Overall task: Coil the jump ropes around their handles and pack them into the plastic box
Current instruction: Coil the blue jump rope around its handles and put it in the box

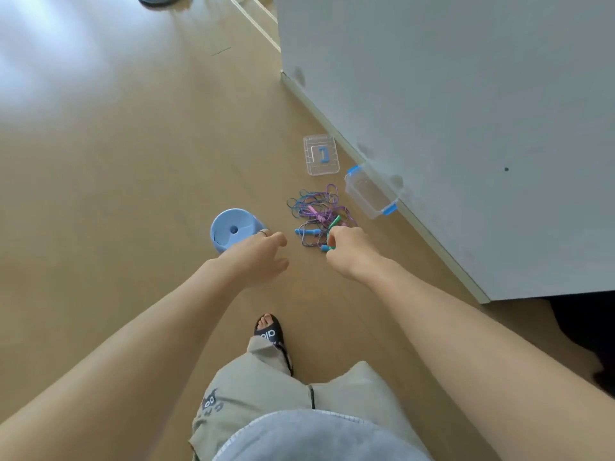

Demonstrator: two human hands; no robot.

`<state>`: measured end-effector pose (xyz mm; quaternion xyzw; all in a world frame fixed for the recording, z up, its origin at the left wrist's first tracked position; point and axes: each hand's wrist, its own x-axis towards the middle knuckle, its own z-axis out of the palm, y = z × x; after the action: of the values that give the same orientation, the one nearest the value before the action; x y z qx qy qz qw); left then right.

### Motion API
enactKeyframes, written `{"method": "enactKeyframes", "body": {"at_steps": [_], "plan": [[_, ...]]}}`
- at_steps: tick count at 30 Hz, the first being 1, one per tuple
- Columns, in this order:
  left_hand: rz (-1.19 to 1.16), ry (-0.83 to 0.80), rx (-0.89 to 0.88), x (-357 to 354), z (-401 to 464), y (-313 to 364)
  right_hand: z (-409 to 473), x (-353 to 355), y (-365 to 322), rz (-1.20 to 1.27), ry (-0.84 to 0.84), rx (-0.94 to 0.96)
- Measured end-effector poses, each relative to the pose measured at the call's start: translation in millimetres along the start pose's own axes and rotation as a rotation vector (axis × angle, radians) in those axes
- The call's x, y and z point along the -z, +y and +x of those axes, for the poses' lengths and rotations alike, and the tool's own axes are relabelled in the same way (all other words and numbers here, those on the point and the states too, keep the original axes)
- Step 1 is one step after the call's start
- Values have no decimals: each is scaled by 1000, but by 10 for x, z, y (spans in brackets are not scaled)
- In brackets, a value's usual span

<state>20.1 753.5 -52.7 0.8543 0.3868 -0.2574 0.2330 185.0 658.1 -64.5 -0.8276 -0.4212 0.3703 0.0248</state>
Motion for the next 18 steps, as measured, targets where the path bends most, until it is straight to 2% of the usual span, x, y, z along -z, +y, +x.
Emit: {"method": "enactKeyframes", "body": {"at_steps": [7,11,18], "plan": [[62,-52,-152,818,961,-255,755,398,-360,144,20,-135],[110,-108,-219,1152,1577,-183,1286,692,-268,210,33,-214],[175,-126,-238,1749,2619,3,2351,1205,55,353,62,-293]]}}
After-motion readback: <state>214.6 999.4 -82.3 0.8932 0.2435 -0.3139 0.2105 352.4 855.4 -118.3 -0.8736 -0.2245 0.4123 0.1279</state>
